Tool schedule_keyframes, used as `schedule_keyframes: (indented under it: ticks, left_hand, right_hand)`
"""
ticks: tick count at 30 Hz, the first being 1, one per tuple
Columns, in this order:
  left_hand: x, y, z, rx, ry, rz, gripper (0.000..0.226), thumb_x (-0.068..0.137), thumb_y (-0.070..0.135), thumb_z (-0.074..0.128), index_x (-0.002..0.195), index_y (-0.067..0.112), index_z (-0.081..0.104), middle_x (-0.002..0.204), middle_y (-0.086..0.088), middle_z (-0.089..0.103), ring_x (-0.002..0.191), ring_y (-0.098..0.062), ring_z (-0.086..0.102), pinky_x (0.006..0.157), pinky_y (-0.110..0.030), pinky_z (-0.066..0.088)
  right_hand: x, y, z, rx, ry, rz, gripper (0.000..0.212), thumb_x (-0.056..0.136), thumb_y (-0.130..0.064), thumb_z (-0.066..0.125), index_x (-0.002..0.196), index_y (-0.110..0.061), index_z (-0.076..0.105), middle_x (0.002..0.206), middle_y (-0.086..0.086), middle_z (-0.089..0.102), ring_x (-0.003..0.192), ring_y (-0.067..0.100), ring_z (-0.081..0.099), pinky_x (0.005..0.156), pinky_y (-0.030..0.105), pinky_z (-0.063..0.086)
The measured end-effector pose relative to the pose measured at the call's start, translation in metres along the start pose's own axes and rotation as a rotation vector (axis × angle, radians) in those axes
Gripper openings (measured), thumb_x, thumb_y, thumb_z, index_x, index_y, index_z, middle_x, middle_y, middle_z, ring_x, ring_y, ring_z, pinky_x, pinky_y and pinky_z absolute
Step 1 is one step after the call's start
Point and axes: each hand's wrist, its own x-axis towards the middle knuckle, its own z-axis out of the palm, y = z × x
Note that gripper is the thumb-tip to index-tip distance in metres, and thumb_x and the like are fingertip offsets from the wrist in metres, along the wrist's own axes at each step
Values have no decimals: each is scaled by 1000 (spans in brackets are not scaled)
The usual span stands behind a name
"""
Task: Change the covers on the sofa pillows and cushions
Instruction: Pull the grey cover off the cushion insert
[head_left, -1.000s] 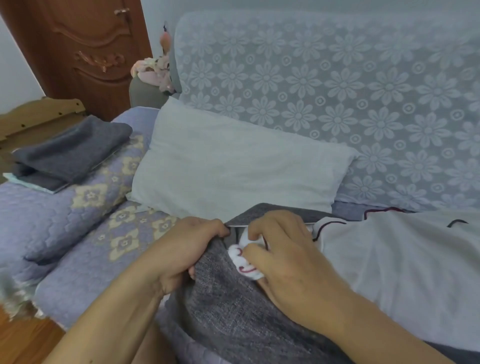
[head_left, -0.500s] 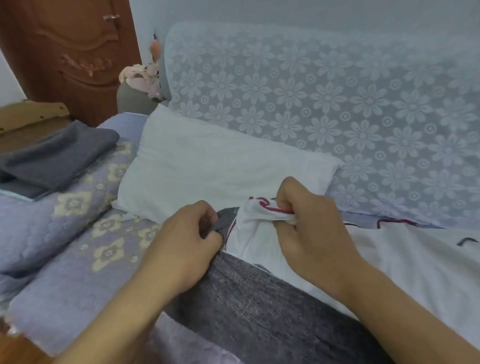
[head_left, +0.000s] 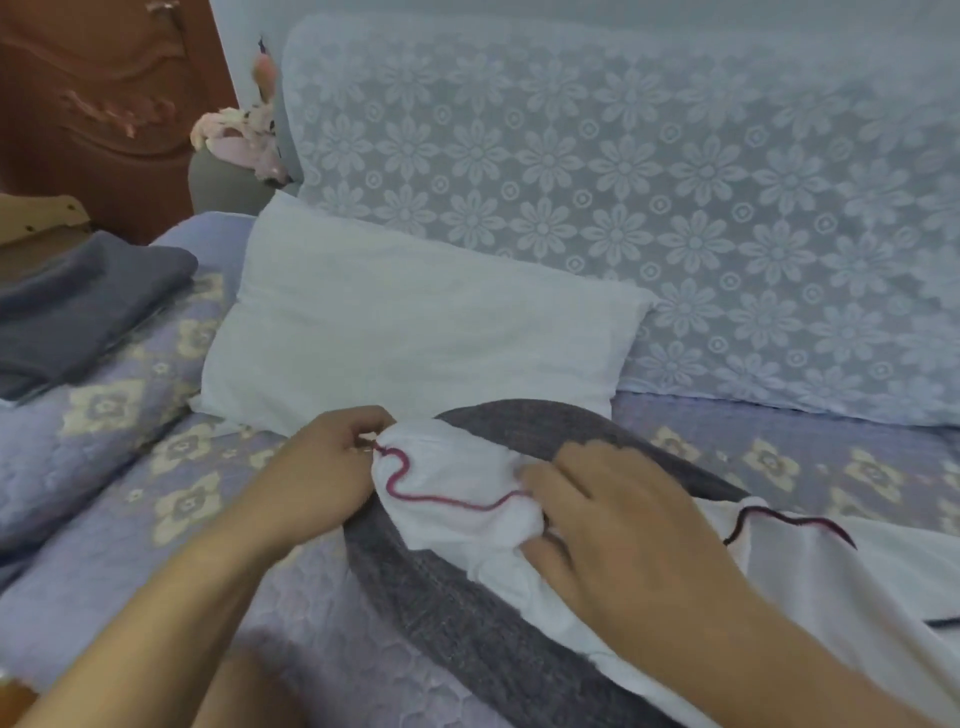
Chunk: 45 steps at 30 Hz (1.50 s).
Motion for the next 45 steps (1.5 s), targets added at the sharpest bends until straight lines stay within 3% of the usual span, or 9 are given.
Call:
schedule_keyframes:
  ticks: [6,14,19,22,26,32,35,40,45]
  left_hand:
    - [25,15,-11,184,-193,110,45,55,67,57,92,45,69,90,11,70,77,-4,64,72,-25,48]
    - [61,3,20,269,-269,-97,14,93,34,67,87,26,76,87,6,72,86,-14,66,64,-20,46]
    - [53,-8,32,232,-274,-86,18,102,28,58,103,16,72,84,7,66,70,-8,55,50,-10,39]
    - [37,-17,28,260,-293,40,20,102,16,58,115,10,72,109,-7,70,75,-14,54,62,-13,42]
    - [24,-9,5,93,-192,42,19,78,30,61,93,33,72,99,12,73,94,-9,68,84,-30,55]
    - [26,-21,24,263,39,65,20,94,22,58,80,36,60,100,7,69,98,-22,65,84,-36,51]
    - [40,-14,34,270,96,66,10,97,37,57,92,35,65,106,8,70,98,-22,65,85,-42,55]
    - [49,-9,53,358,127,44,9,98,38,55,97,36,63,108,9,70,94,-24,65,77,-38,54]
    - [60,-22,74,353,43,-97,14,101,34,51,102,29,64,112,-5,70,94,-30,64,75,-37,53]
  right_hand:
    - [-20,-13,11,62,70,-256,13,85,0,56,82,-10,62,97,4,61,93,26,55,80,34,41]
    - [-28,-18,11,323,-49,-308,14,101,-29,50,101,-15,53,139,8,54,131,28,47,106,38,41]
    - [5,-30,11,284,-314,133,108,72,-85,43,157,-29,7,148,-3,46,127,20,48,102,45,45]
    - [24,-45,23,183,-88,88,78,77,-65,43,136,-16,51,108,3,69,93,28,64,77,45,51]
    - [30,-16,21,223,59,127,16,92,-16,50,105,-22,56,77,4,69,68,27,66,58,37,52]
    - [8,23,-3,313,133,299,29,79,-10,44,96,-17,67,78,-1,68,70,23,64,62,42,53]
    - [8,44,-16,276,229,356,31,77,-5,47,96,-15,69,76,-7,63,69,13,56,67,16,45]
    - [-3,98,-42,341,353,613,22,92,-4,57,71,-9,57,70,5,59,76,23,56,61,25,28]
    - [2,120,-14,502,311,750,17,99,-21,60,95,-8,69,88,1,63,91,15,57,68,24,31]
